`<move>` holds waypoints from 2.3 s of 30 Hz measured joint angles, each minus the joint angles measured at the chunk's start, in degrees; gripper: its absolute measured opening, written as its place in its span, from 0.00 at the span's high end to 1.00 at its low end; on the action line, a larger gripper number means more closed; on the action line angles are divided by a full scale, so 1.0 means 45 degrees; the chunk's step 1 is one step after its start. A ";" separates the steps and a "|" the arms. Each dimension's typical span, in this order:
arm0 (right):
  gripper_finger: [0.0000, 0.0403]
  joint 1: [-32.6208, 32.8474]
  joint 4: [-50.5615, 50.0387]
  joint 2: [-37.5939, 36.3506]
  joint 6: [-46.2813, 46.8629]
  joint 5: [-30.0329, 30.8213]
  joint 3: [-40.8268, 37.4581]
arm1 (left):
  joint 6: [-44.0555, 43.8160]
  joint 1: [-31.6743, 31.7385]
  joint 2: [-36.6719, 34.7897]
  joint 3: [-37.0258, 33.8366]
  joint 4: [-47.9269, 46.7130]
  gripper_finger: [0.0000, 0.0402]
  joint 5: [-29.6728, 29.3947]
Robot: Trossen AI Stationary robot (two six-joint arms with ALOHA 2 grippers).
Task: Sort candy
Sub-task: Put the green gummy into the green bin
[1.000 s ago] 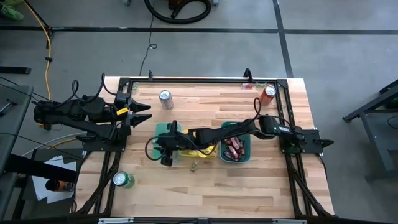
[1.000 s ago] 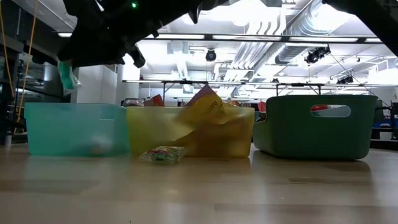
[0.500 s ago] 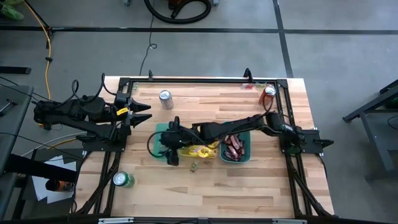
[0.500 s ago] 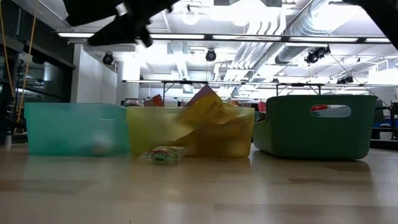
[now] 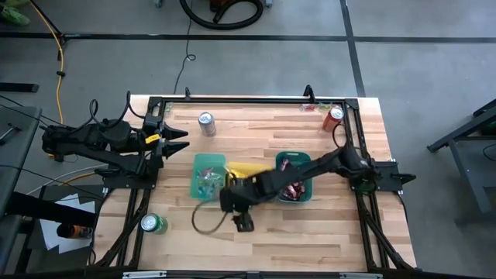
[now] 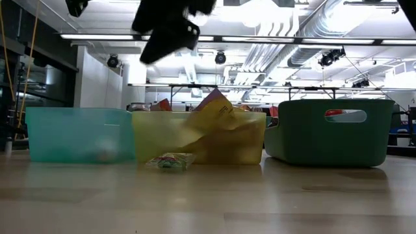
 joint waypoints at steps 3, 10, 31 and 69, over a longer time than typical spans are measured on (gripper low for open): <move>0.36 0.0466 -0.0299 0.0319 -0.0284 0.1577 -0.0005 | 0.0005 -0.0001 0.0005 -0.0005 0.0004 0.47 -0.0015; 0.36 0.1079 -0.0482 0.1305 -0.1022 0.2220 0.0005 | 0.0011 0.0028 0.0073 -0.0005 -0.0009 0.47 -0.0204; 0.96 0.1350 -0.1178 0.2393 -0.1865 0.4411 0.0005 | 0.0029 0.0028 0.0063 -0.0005 -0.0007 0.47 -0.0228; 1.00 -0.2129 0.7050 0.0728 -0.1620 0.1591 0.0005 | -0.0301 0.0023 0.0063 -0.0005 -0.0467 0.47 -0.0597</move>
